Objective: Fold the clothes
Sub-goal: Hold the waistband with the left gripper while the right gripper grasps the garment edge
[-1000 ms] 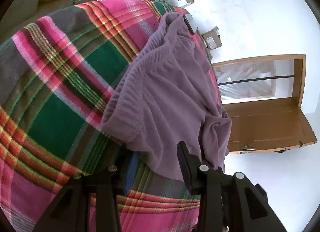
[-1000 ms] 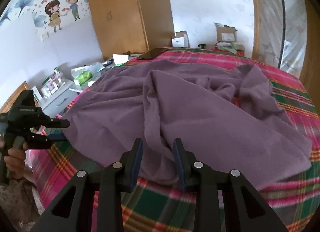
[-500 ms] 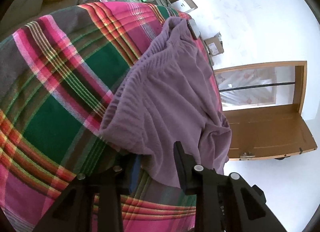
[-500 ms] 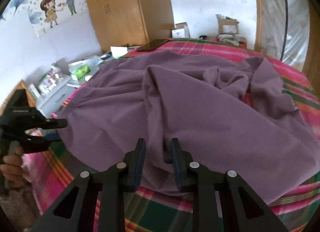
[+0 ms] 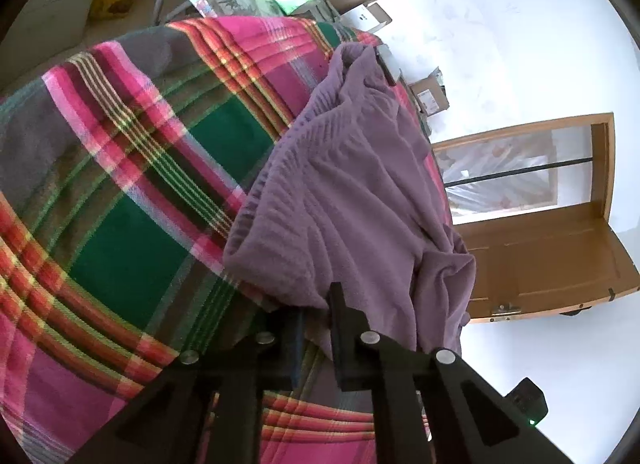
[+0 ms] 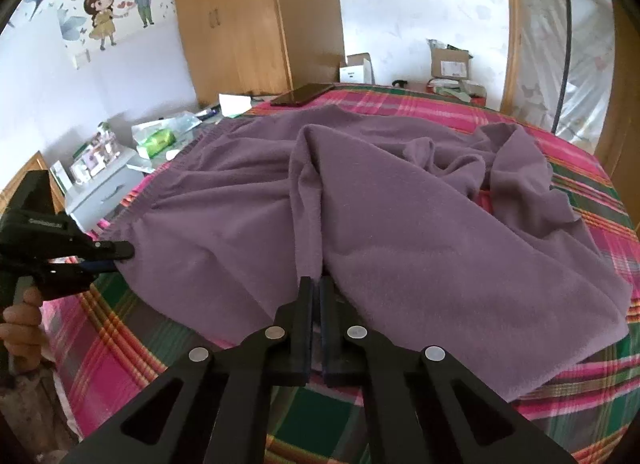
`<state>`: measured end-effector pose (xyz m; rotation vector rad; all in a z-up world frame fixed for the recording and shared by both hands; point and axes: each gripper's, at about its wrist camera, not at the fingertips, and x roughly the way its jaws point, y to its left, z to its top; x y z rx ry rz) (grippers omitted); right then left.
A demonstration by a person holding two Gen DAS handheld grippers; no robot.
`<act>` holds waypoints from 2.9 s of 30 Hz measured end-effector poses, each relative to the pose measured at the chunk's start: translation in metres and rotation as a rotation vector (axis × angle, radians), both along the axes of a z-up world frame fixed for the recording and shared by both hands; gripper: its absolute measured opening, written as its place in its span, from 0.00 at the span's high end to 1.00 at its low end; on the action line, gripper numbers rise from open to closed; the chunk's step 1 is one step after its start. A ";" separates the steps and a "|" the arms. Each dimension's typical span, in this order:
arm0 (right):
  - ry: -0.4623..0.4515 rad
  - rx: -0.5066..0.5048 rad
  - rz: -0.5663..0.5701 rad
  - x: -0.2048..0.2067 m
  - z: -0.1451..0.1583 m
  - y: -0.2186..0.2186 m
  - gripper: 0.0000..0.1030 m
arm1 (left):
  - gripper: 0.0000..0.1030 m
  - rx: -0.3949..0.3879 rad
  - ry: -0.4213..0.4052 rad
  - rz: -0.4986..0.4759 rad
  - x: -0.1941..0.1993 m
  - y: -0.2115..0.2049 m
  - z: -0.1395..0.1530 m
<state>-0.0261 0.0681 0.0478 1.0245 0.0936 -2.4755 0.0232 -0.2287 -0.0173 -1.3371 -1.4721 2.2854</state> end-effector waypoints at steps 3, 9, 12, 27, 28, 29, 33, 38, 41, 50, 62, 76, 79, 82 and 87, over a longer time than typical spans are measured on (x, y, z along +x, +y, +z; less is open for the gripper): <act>-0.004 0.002 0.001 0.003 0.002 0.003 0.97 | 0.89 -0.006 0.007 0.002 0.001 0.000 0.001; -0.004 0.026 0.018 -0.002 0.003 -0.003 0.95 | 0.85 0.002 -0.007 0.003 -0.002 0.002 -0.003; -0.004 0.047 0.047 -0.007 0.003 -0.013 0.86 | 0.84 0.005 -0.008 0.007 -0.004 0.000 -0.002; 0.001 0.029 -0.030 -0.013 0.003 -0.012 0.97 | 0.95 -0.011 -0.008 0.004 -0.009 -0.002 -0.002; -0.002 0.002 -0.045 -0.010 0.006 -0.007 0.97 | 0.95 -0.009 0.001 0.008 -0.007 -0.004 0.000; 0.000 -0.025 -0.063 -0.007 0.010 0.000 0.97 | 0.95 -0.008 0.011 0.011 -0.005 -0.005 0.001; 0.031 -0.103 -0.114 0.009 0.020 0.023 0.97 | 0.96 -0.010 0.039 0.031 0.002 -0.013 0.006; 0.045 -0.226 -0.191 0.033 0.029 0.057 0.97 | 0.96 -0.012 0.057 0.045 0.011 -0.020 0.011; 0.053 -0.259 -0.224 0.045 0.033 0.070 0.97 | 0.96 -0.014 0.061 0.066 0.017 -0.024 0.013; 0.035 -0.295 -0.262 0.067 0.023 0.088 0.97 | 0.96 -0.033 0.055 0.085 0.027 -0.029 0.014; -0.058 -0.394 -0.309 0.076 -0.001 0.120 0.75 | 0.96 -0.024 0.037 0.095 0.027 -0.036 0.006; -0.198 -0.501 -0.393 0.046 -0.029 0.146 0.69 | 0.96 -0.023 0.018 0.107 0.029 -0.041 0.003; -0.206 -0.515 -0.373 0.040 -0.029 0.143 0.66 | 0.96 -0.036 0.012 0.105 0.027 -0.040 0.003; -0.213 -0.460 -0.392 0.032 -0.028 0.137 0.61 | 0.96 -0.042 0.006 0.099 0.025 -0.037 0.003; -0.181 -0.414 -0.390 0.029 -0.026 0.133 0.93 | 0.96 -0.043 -0.004 0.098 0.025 -0.037 0.001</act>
